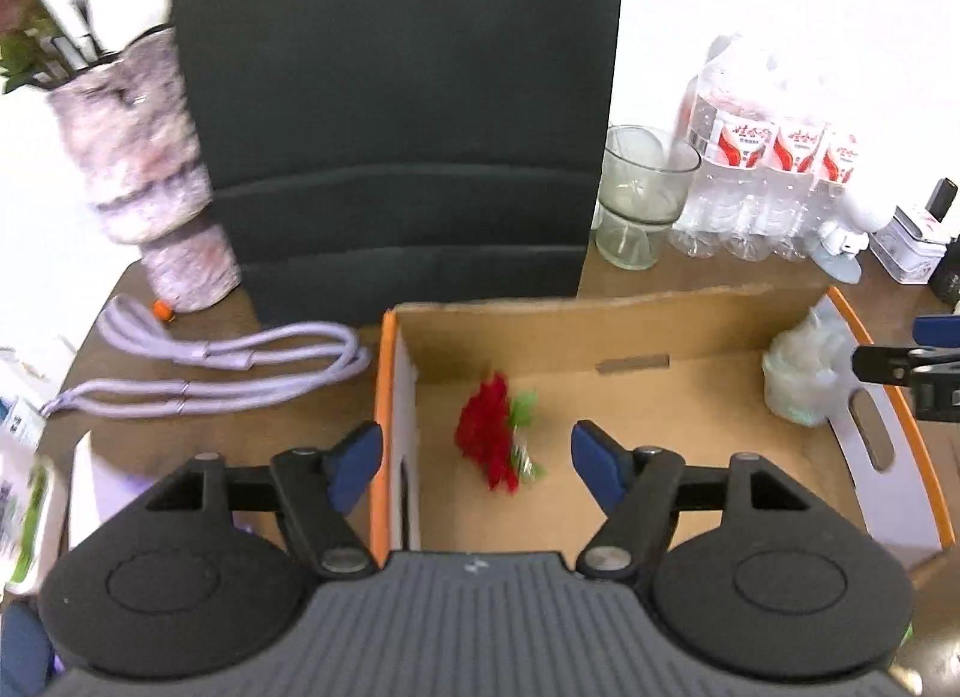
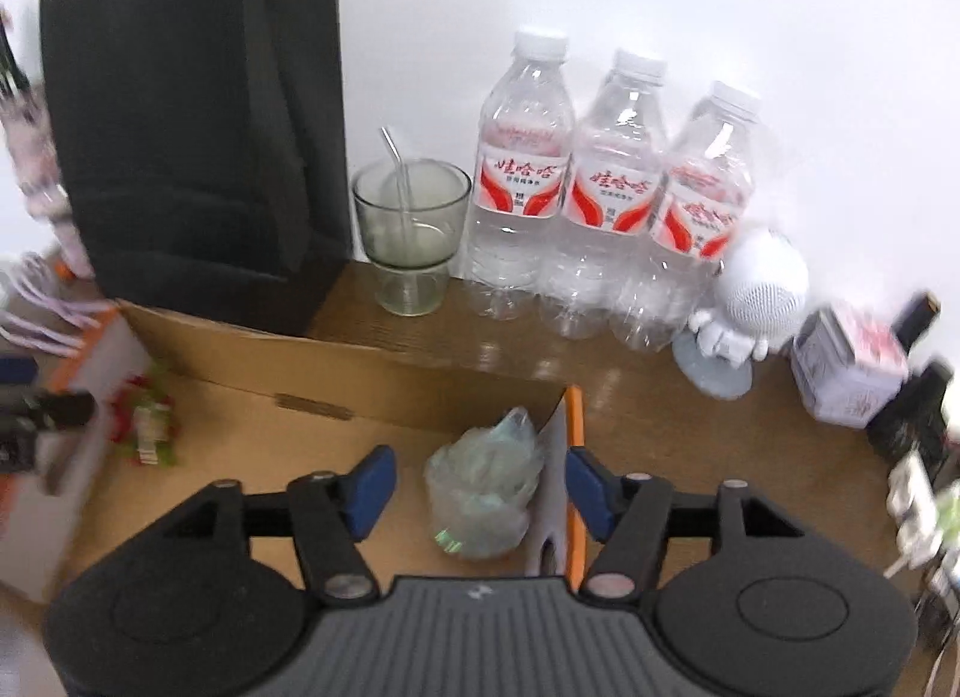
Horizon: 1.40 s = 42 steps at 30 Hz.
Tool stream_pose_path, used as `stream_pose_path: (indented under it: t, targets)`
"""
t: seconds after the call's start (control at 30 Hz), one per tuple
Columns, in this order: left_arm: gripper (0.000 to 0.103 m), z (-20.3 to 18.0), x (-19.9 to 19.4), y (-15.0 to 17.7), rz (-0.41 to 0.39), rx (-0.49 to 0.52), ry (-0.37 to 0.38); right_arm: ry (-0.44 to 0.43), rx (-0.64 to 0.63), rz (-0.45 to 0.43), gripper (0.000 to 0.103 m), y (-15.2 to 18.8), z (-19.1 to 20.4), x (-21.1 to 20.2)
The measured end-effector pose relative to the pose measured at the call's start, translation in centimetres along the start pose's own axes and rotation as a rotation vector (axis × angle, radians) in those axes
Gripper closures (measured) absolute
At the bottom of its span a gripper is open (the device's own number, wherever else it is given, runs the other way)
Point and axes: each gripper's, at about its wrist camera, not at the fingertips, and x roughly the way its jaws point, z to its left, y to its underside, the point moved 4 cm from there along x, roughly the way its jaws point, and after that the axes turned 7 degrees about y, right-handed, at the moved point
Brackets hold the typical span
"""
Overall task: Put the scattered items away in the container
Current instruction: 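Withdraw both tools from the box back over the desk, then grasp the blue snack packet with the right tool while the left tool grasps the white bottle cap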
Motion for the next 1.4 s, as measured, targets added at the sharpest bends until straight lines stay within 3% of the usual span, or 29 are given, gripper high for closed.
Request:
stream_pose_path:
  t: [0.1,0.2,0.27,0.37,0.47,0.57,0.63,0.77,0.83,0.93,1.03,1.1,1.13,1.2,1.3,1.4]
  targets:
    - [0.019,0.0,-2.6,1.8,-0.038,-0.02,-0.034,-0.062,0.049,0.005,0.028,1.6,-0.4,-2.3]
    - [0.011,-0.2,-6.9,4.4,-0.236,-0.036,-0.098,-0.11,0.066,-0.045,0.019,3.9,0.6,-4.8]
    - [0.001,-0.7,-9.6,6.9,-0.402,-0.023,-0.097,-0.102,0.048,-0.191,0.019,6.0,1.9,-7.4]
    - [0.001,-1.6,-12.1,10.5,-0.51,0.011,-0.112,-0.054,0.009,-0.44,0.014,9.9,3.8,-10.5]
    - [0.0,-2.1,-14.9,14.6,-0.576,-0.007,-0.083,-0.039,0.047,-0.531,0.014,13.4,4.4,-12.7]
    - [0.0,-2.7,-17.3,20.1,-0.636,-0.045,-0.099,-0.093,0.094,-0.549,0.01,17.8,4.7,-15.3]
    - [0.0,-3.7,-18.5,24.2,-0.637,-0.06,-0.118,-0.14,0.107,-0.546,0.004,21.6,4.9,-16.9]
    - [0.0,-5.5,-19.8,31.6,-0.571,-0.095,-0.055,-0.211,0.114,-0.557,0.003,29.3,5.8,-19.9]
    - [0.0,-6.5,-20.4,34.3,-0.525,-0.092,-0.009,-0.168,0.083,-0.591,0.003,32.7,6.2,-21.5]
    - [0.0,-7.9,-21.2,36.3,-0.541,-0.023,0.011,-0.138,0.083,-0.647,0.003,36.8,6.5,-23.9]
    - [0.0,-8.8,-19.6,36.4,-0.503,0.052,-0.013,-0.119,0.008,-0.658,0.003,38.6,7.5,-24.5]
    - [0.003,-9.1,-18.0,36.1,-0.449,0.066,-0.017,-0.08,-0.014,-0.664,0.003,38.3,7.8,-24.3]
    - [0.011,-9.0,-17.3,36.0,-0.418,0.06,-0.012,-0.071,-0.008,-0.662,0.003,38.0,7.8,-24.1]
    - [0.032,-8.5,-15.8,35.4,-0.343,0.043,0.019,-0.069,0.013,-0.652,0.003,36.9,7.5,-23.7]
    - [0.076,-7.6,-14.2,35.1,-0.26,0.0,0.061,-0.084,-0.002,-0.657,0.003,35.6,7.6,-23.4]
    - [0.092,-6.7,-13.8,35.1,-0.262,-0.017,0.065,-0.113,-0.056,-0.64,0.006,33.8,8.7,-22.9]
